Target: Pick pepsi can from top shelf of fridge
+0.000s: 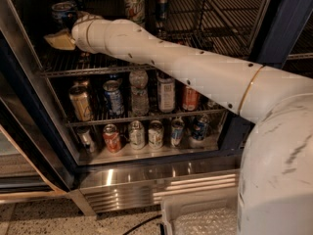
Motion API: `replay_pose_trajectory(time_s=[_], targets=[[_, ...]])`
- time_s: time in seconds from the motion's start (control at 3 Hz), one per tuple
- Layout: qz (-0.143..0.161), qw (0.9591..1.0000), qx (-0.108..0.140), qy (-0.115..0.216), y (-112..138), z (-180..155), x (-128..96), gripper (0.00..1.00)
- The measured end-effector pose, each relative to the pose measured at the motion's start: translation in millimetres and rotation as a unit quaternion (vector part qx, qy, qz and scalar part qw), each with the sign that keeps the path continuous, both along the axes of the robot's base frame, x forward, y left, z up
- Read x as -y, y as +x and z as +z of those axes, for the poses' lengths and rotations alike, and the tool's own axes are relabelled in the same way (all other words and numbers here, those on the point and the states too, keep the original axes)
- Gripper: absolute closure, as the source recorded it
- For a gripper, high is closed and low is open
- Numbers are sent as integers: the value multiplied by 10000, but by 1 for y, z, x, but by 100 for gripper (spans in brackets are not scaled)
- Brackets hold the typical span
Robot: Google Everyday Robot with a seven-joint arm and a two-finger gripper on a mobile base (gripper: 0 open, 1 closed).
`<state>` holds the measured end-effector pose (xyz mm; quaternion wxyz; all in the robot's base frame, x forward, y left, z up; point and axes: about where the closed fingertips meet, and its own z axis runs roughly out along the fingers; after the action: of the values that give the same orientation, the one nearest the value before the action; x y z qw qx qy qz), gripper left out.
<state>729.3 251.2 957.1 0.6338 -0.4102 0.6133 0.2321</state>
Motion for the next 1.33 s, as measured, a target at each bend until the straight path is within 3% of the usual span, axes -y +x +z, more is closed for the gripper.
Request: replay_pose_trajectory(time_s=[0.67,1.33], targets=[[-158,9999,23,5,8,-2,8,29],[-147,9999,16,83,12,-3,8,72]])
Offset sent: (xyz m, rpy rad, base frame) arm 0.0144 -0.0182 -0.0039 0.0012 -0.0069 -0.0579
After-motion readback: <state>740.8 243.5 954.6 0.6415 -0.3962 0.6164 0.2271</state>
